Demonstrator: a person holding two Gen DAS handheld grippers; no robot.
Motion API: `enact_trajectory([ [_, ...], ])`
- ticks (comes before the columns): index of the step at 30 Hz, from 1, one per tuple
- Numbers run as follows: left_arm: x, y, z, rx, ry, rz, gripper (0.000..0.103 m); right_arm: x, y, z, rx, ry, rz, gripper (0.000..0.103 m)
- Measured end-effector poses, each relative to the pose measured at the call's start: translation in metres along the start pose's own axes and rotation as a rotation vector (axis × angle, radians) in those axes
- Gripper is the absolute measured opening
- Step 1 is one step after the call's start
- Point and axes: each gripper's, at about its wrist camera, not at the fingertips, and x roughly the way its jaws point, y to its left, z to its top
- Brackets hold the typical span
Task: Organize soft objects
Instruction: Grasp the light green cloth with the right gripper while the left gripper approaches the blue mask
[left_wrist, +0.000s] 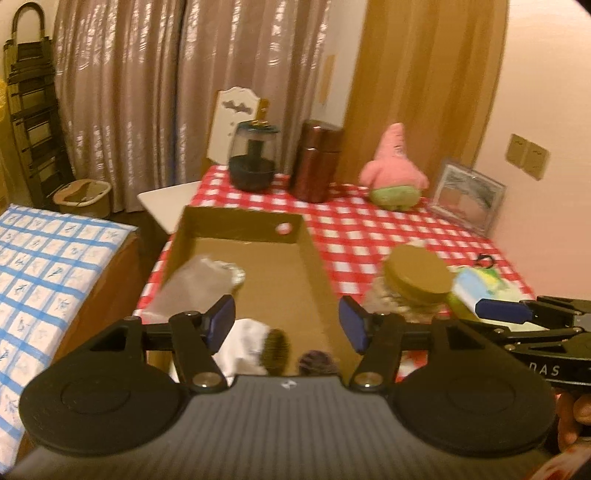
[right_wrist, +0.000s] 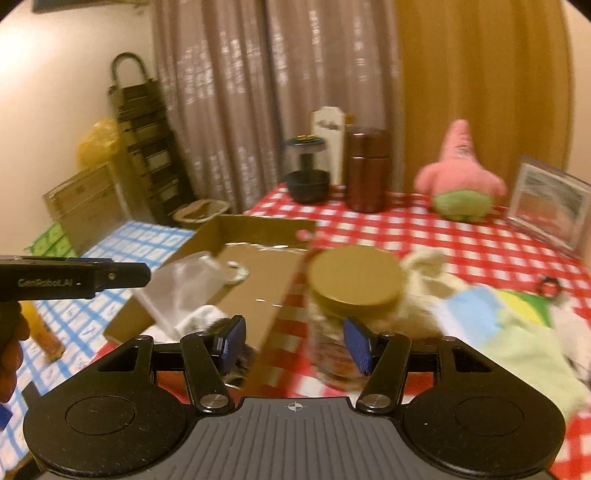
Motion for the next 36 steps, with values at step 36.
enact_trajectory([
  [36, 0.036, -0.183, -0.026, 0.150, 0.091, -0.172, 0.081, -0.099, -0.172, -0.042, 0.051, 0.030, -0.264, 0.070],
])
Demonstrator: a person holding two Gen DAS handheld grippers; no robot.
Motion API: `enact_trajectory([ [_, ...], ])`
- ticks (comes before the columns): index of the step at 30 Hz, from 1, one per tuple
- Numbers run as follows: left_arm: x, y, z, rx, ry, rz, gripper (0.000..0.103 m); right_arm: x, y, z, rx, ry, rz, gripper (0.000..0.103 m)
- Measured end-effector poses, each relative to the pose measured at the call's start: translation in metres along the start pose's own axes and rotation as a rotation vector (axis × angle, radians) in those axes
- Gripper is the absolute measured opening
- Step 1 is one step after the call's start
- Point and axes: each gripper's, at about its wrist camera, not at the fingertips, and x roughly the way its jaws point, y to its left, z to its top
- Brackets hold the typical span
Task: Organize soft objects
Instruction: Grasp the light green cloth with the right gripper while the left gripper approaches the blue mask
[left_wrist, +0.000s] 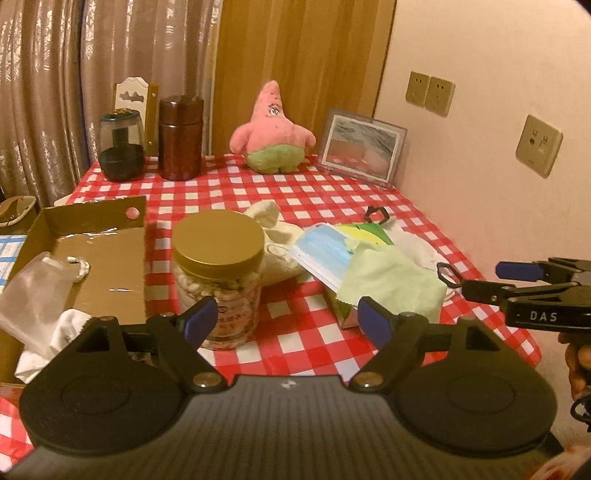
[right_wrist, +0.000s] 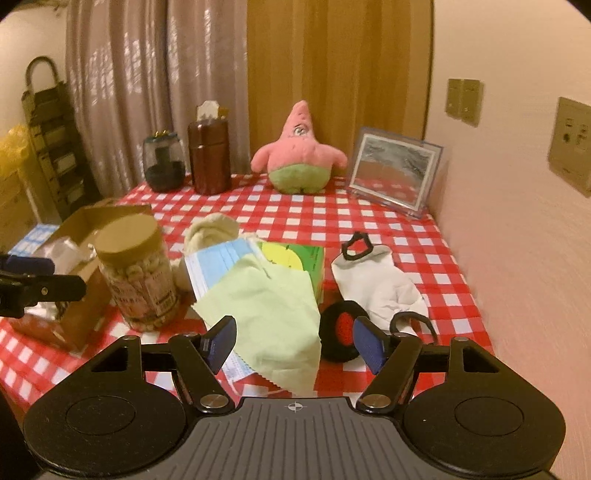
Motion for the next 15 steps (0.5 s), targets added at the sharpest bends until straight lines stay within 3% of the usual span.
enact_trajectory([
  [15, 0.054, -0.022, -0.007, 0.047, 0.054, -0.038, 0.081, 0.066, -0.016, -0.006, -0.122, 0.047, 0.079, 0.070],
])
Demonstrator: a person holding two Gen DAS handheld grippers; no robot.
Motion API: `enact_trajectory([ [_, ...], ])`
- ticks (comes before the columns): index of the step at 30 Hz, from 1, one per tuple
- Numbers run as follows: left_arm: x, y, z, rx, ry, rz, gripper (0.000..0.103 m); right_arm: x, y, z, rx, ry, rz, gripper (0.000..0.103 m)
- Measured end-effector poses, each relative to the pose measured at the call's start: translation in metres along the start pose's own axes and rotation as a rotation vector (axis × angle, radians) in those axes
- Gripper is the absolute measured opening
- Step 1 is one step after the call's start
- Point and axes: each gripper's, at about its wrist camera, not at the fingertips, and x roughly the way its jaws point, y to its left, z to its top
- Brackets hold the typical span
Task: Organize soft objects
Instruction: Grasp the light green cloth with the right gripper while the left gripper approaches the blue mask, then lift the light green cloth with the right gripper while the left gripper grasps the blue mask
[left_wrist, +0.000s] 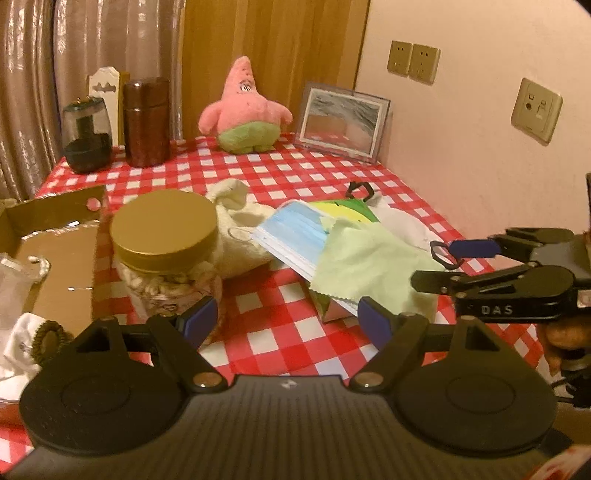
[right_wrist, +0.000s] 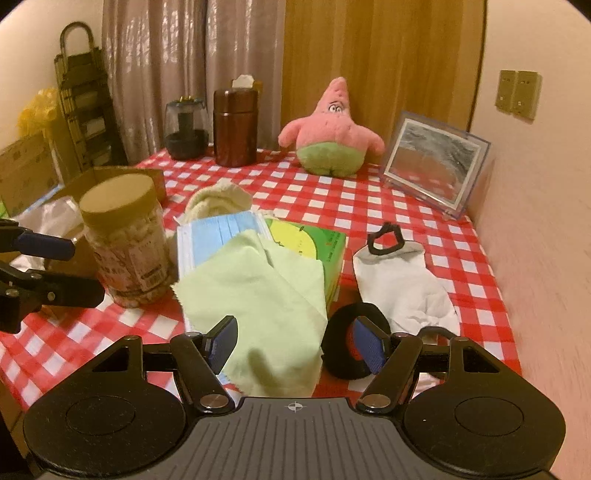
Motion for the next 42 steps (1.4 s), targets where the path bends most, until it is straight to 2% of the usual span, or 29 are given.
enact_trajectory([
  [5, 0.013, -0.001, -0.001, -0.008, 0.023, -0.012, 0.081, 0.014, -0.004, 0.001, -0.011, 0.012, 0.020, 0.069],
  [7, 0.017, -0.002, -0.003, -0.011, 0.031, -0.015, 0.081, 0.015, -0.005, 0.001, -0.010, 0.006, 0.031, 0.061],
  [9, 0.019, -0.002, -0.004, -0.016, 0.038, -0.020, 0.081, 0.015, -0.004, 0.002, -0.016, 0.002, 0.032, 0.048],
  [10, 0.021, -0.002, -0.004, -0.020, 0.040, -0.023, 0.081, 0.016, -0.004, 0.001, -0.021, 0.005, 0.033, 0.047],
  [13, 0.023, -0.002, -0.006, -0.025, 0.045, -0.028, 0.081, 0.017, -0.004, 0.001, -0.022, 0.008, 0.041, 0.033],
  [15, 0.023, -0.003, -0.006, -0.022, 0.049, -0.028, 0.081, 0.017, -0.004, 0.002, -0.021, 0.010, 0.042, 0.019],
  [21, 0.024, -0.004, -0.006, -0.030, 0.056, -0.023, 0.081, 0.009, -0.002, 0.003, -0.018, -0.015, 0.044, 0.001],
  [33, 0.027, -0.008, -0.010, -0.037, 0.068, -0.031, 0.081, -0.027, -0.010, 0.016, 0.082, -0.090, 0.066, 0.000],
  [42, 0.038, -0.014, -0.007, -0.062, 0.063, -0.053, 0.081, -0.054, -0.027, 0.017, 0.114, -0.150, -0.048, 0.000],
])
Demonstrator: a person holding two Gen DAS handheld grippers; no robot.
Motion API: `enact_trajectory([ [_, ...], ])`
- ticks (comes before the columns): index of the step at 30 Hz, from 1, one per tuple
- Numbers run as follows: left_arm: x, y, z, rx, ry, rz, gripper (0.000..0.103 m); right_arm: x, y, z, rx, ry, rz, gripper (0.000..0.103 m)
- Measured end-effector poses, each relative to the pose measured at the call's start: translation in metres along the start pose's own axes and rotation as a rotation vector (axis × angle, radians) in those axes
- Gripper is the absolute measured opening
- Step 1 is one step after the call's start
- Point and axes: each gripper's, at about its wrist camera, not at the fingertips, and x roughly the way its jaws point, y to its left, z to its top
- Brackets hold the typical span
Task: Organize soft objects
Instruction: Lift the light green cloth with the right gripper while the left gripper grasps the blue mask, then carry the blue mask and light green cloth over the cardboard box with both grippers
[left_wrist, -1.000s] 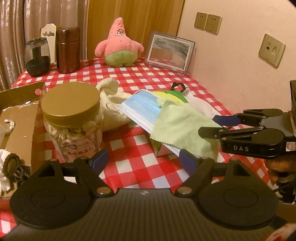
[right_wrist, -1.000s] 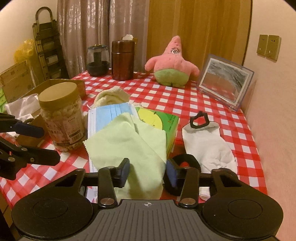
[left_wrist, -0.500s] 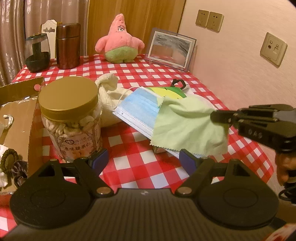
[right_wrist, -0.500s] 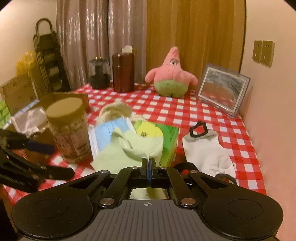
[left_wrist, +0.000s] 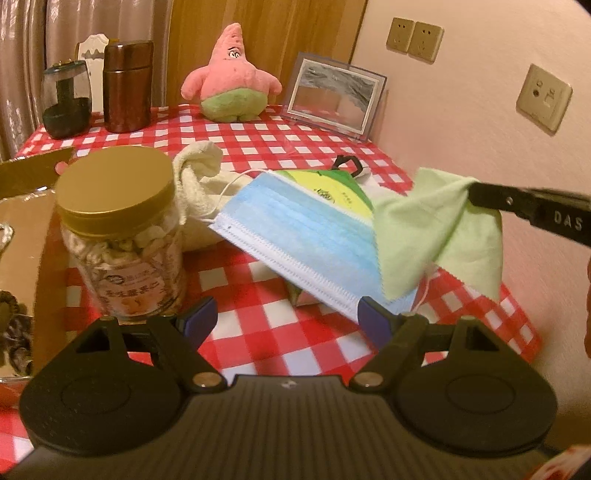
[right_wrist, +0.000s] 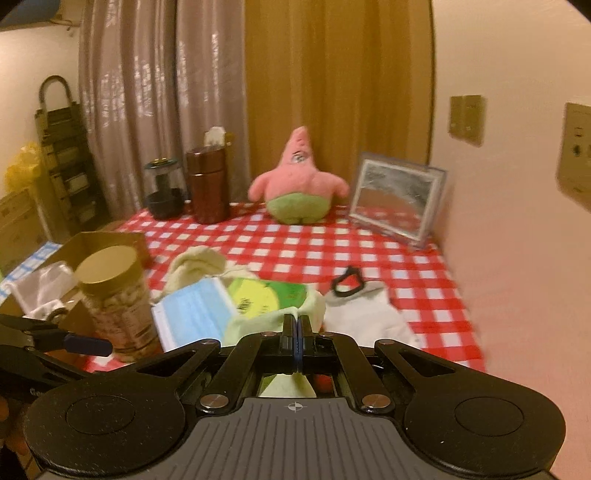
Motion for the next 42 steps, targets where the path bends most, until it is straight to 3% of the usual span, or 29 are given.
enact_trajectory([
  [12, 0.040, 0.000, 0.013, -0.217, -0.015, -0.056, 0.082, 0.006, -0.022, -0.017, 0.026, 0.045, -0.067, 0.000],
  [15, 0.048, 0.005, 0.014, -0.288, -0.018, -0.077, 0.078, 0.008, -0.026, -0.020, 0.033, 0.054, -0.073, 0.000],
  [18, 0.053, 0.008, 0.016, -0.319, -0.007, -0.091, 0.062, 0.009, -0.029, -0.023, 0.036, 0.061, -0.081, 0.000],
  [20, 0.056, 0.008, 0.017, -0.318, 0.002, -0.091, 0.046, 0.009, -0.031, -0.023, 0.040, 0.064, -0.083, 0.000],
  [28, 0.056, 0.010, 0.013, -0.288, 0.023, -0.108, 0.011, 0.008, -0.028, -0.026, 0.049, 0.074, -0.079, 0.000],
  [34, 0.039, 0.013, 0.009, -0.242, 0.030, -0.117, 0.003, 0.003, -0.026, -0.026, 0.051, 0.071, -0.080, 0.000],
  [42, -0.008, 0.016, 0.013, -0.082, 0.020, -0.088, 0.002, -0.017, -0.008, -0.014, 0.060, 0.040, -0.040, 0.000],
])
